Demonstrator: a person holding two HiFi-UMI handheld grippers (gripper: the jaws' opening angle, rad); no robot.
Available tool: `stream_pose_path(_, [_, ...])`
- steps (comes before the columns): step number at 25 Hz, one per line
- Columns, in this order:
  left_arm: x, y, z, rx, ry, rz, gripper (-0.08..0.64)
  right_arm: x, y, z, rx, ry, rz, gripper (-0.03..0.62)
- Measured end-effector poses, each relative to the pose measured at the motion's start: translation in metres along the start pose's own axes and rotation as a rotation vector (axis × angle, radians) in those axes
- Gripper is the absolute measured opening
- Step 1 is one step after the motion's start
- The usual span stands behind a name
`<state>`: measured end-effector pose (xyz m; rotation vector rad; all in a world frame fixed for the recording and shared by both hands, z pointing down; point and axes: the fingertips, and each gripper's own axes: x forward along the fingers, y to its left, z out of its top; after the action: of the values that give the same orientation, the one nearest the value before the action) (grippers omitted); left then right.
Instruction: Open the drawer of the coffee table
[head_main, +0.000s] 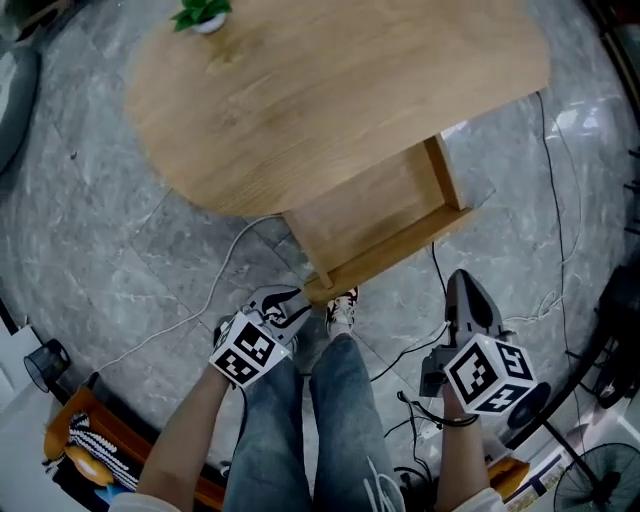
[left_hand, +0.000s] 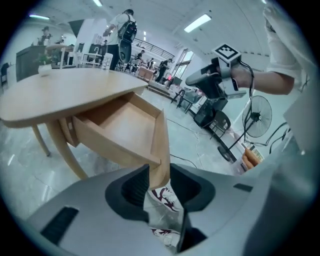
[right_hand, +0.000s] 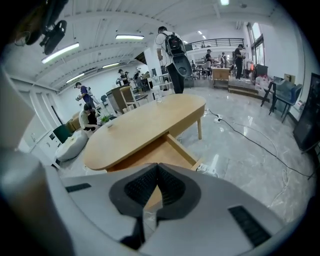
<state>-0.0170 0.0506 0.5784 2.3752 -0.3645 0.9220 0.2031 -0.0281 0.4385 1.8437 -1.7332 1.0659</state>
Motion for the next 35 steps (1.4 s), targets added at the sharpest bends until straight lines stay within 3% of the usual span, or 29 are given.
stream_pose_path(9, [-0.116, 0.004, 0.16, 0.018, -0.227, 0.117, 0.114, -0.071, 0.037, 0.078, 0.083, -0.117, 0.007, 0.0])
stream_pose_path(13, [-0.182, -0.015, 0.236, 0.019, -0.332, 0.153, 0.095, -0.126, 0.049, 0.115, 0.038, -0.173, 0.005, 0.0])
stream_pose_path(18, [-0.277, -0.034, 0.316, 0.042, -0.481, 0.255, 0.066, -0.189, 0.06, 0.152, -0.011, -0.216, 0.021, 0.0])
stream_pose_path(26, [-0.383, -0.049, 0.417, 0.082, -0.673, 0.425, 0.009, -0.267, 0.068, 0.272, -0.128, -0.467, 0.058, 0.0])
stream_pose_path(32, [-0.441, -0.052, 0.452, -0.018, -0.822, 0.579, -0.005, -0.315, 0.051, 0.311, -0.16, -0.587, 0.011, 0.0])
stream_pose_path(35, [-0.453, -0.049, 0.459, -0.054, -0.841, 0.64, -0.005, -0.324, 0.043, 0.323, -0.142, -0.618, -0.003, 0.0])
